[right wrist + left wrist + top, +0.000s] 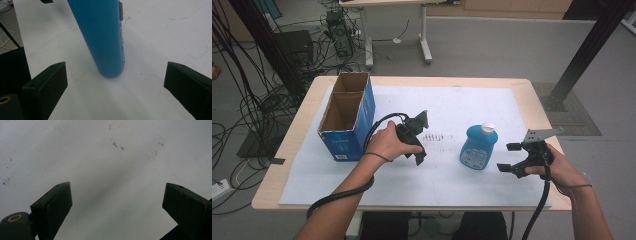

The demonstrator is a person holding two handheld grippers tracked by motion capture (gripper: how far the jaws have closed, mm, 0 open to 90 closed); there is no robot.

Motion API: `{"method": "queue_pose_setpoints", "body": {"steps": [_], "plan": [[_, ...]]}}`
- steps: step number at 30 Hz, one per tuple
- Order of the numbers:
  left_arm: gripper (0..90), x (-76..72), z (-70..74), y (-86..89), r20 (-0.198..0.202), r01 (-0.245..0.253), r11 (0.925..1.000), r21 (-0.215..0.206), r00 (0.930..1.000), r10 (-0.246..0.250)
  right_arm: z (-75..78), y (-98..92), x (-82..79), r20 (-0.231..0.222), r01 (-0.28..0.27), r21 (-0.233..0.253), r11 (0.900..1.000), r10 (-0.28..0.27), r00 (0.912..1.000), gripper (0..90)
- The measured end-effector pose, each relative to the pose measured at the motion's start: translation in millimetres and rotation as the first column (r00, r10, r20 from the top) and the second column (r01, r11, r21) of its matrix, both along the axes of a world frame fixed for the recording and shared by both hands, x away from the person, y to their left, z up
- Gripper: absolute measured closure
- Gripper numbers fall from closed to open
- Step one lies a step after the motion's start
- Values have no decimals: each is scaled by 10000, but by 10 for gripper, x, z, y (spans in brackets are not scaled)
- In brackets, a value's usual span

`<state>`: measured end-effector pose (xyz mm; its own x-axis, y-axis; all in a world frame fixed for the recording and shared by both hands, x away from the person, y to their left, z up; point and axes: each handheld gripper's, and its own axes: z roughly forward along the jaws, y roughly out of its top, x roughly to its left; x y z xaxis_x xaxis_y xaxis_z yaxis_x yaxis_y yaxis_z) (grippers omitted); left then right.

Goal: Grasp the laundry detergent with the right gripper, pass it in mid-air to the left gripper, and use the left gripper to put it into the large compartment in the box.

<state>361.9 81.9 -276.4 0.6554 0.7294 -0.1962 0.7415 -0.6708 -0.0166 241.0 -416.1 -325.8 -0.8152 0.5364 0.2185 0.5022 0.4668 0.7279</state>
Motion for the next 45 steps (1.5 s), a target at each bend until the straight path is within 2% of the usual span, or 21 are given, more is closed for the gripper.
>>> {"method": "queue_pose_setpoints", "body": {"steps": [21,31,45], "plan": [[90,-47,-50,24,25,-18,10000,-62,10000,18,-195,88,-58,197,28,240,9997,-33,9998,42],[90,-58,-57,37,21,-98,9999,-113,9999,98,-289,107,-68,375,12,595,9982,-34,9993,36],[90,-54,-113,-16,-105,31,10000,23,9999,-31,-390,112,-71,571,-117,981,9951,61,9983,30]]}}
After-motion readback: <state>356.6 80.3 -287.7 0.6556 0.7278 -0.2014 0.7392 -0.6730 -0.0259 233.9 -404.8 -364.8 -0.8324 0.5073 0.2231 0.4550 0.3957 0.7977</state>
